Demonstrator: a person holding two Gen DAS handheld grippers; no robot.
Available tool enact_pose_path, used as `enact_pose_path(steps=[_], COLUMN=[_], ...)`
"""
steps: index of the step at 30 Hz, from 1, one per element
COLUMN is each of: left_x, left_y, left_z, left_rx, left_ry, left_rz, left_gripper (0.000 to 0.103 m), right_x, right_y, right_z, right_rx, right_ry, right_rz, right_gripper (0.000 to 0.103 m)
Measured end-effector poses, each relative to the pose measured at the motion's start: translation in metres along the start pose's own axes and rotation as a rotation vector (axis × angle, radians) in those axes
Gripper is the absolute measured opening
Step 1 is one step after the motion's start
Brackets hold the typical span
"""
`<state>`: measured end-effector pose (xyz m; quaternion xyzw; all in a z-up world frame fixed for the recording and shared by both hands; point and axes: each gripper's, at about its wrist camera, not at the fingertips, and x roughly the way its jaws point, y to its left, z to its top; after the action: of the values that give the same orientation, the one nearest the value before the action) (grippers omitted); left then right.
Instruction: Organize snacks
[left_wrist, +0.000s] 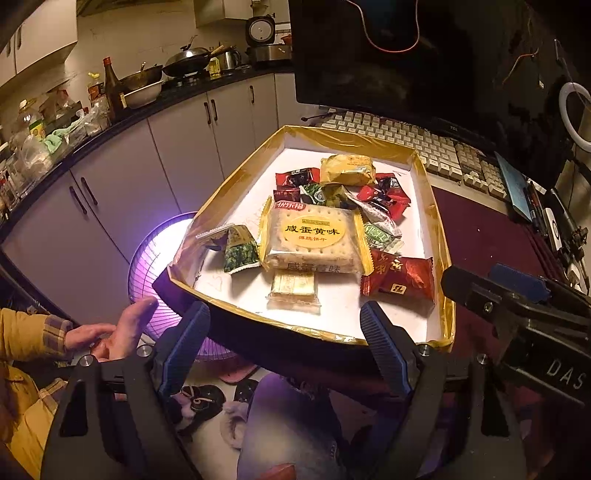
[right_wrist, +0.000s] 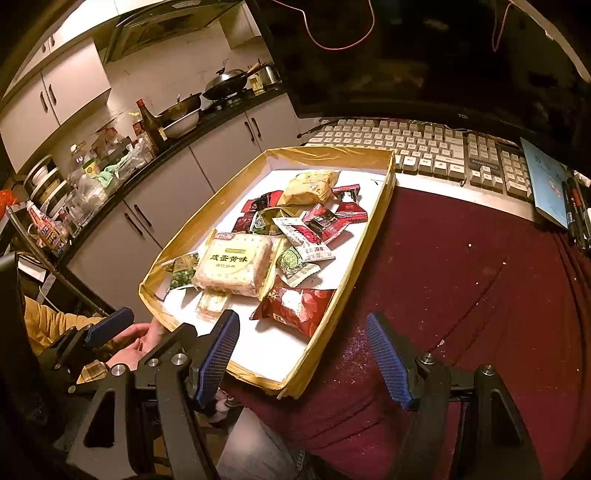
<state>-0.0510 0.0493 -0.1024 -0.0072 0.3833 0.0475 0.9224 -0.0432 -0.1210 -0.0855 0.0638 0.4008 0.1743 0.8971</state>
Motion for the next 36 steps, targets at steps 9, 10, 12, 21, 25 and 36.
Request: enact_pose_path(steps=[9, 10, 12, 21, 25, 36], left_x=[0.0036, 0.004, 0.0044, 0.0035, 0.0039, 0.0055], left_y=[0.0004, 0.0006, 0.0013, 0.0023, 0.0014, -0.0002], left_z=[-0.0006, -0.0005, -0.0003, -0.0009, -0.0006, -0.0013], left_rx=[0.009, 0.01, 0.012, 0.008, 0.012, 0.017], left_ry=[0.007, 0.008, 0.011, 0.01, 0.014, 0.014], left_rz=[0.013, 0.013, 0.013, 0.022, 0.018, 0.035], left_gripper=[0.084, 0.084, 0.084, 0.084, 0.084, 0.084], right_x=[0.0025, 0.0026, 0.0029, 0.0031, 0.0026, 0.003], right_y=[0.0036, 0.003, 0.0019, 0.0034, 0.0014, 0.0024], right_z=[-0.0008, -0.0005, -0.0006, -0.0011, -0.0008, -0.0023], right_rx=[-0.011, -0.01, -0.006, -0.014, -0.007, -0.01], right_ry=[0.006, 0.006, 0.005, 0.006, 0.003, 0.005], right_rz=[0.002, 0.0, -0.002, 0.001, -0.002, 0.004], right_gripper=[0.073, 0.073, 0.073, 0.073, 0.073, 0.073])
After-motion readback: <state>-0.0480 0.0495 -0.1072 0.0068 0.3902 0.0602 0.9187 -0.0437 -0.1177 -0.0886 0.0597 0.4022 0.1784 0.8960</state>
